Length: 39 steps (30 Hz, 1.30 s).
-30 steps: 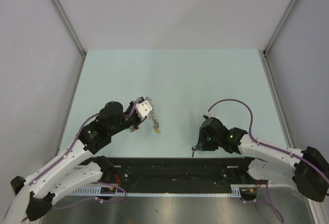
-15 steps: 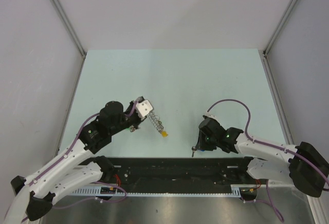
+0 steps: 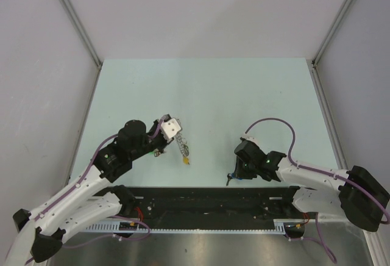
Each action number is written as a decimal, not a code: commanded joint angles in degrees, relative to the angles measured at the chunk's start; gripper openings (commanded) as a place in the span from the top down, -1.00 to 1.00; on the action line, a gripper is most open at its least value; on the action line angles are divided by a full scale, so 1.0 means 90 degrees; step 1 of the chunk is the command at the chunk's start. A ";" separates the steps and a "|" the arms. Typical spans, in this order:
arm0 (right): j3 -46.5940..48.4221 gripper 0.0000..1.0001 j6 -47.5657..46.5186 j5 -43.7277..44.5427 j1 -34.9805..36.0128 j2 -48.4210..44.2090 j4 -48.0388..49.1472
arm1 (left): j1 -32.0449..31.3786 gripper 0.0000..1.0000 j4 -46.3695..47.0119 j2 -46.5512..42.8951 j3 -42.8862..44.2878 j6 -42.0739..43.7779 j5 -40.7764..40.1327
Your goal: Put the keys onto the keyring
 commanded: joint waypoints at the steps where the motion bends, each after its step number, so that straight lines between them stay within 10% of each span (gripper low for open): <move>1: 0.0005 0.58 0.0048 0.0111 0.0059 0.0073 0.0077 | 0.0037 1.00 0.0249 -0.0098 0.0038 0.0001 0.0041; 8: 0.0219 1.00 -0.0323 0.0141 0.0078 0.0112 -0.0136 | 0.0047 1.00 0.0259 -0.0137 0.0038 0.0001 0.0031; 26: 0.3714 1.00 -0.4257 0.0863 0.0039 0.3019 -0.1896 | 0.0057 0.99 0.0278 -0.0342 -0.0021 0.0030 -0.0534; 39: 0.4644 0.71 -0.4592 0.0727 0.0098 0.4077 -0.1593 | 0.0115 1.00 0.0512 -0.0508 -0.0157 -0.0087 -0.1746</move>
